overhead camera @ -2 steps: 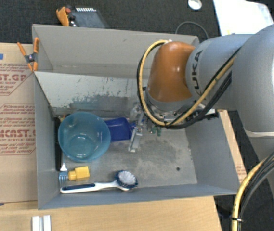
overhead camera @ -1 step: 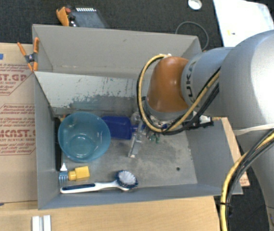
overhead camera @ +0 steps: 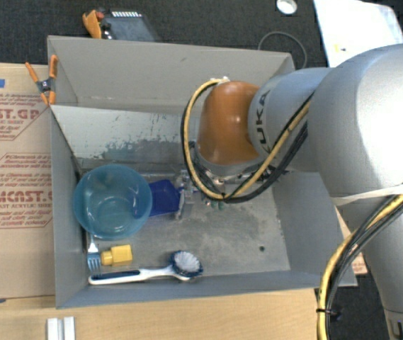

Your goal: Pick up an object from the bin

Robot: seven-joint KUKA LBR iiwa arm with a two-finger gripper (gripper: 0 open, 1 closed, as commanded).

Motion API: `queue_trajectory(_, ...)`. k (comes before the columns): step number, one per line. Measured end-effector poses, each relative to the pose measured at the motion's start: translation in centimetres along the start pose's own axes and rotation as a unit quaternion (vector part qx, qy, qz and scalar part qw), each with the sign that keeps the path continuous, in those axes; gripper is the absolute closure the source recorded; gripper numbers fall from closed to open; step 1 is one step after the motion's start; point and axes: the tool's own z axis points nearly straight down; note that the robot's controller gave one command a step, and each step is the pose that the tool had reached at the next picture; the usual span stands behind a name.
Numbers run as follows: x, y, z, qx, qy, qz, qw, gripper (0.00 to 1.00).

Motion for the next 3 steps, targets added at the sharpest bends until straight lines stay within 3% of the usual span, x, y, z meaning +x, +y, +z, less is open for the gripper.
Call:
queue_trajectory(1,0.0,0.0,0.0,0.0,0.0,0.0,1.0,1.0)
queue_trajectory(2,0.3,0.0,-2.4,0.001,0.0061,0.0,1.0,1.0)
queue_trajectory(3,0.1,0.0,-6.9,0.0,0.0027,0.0,1.0,1.0)
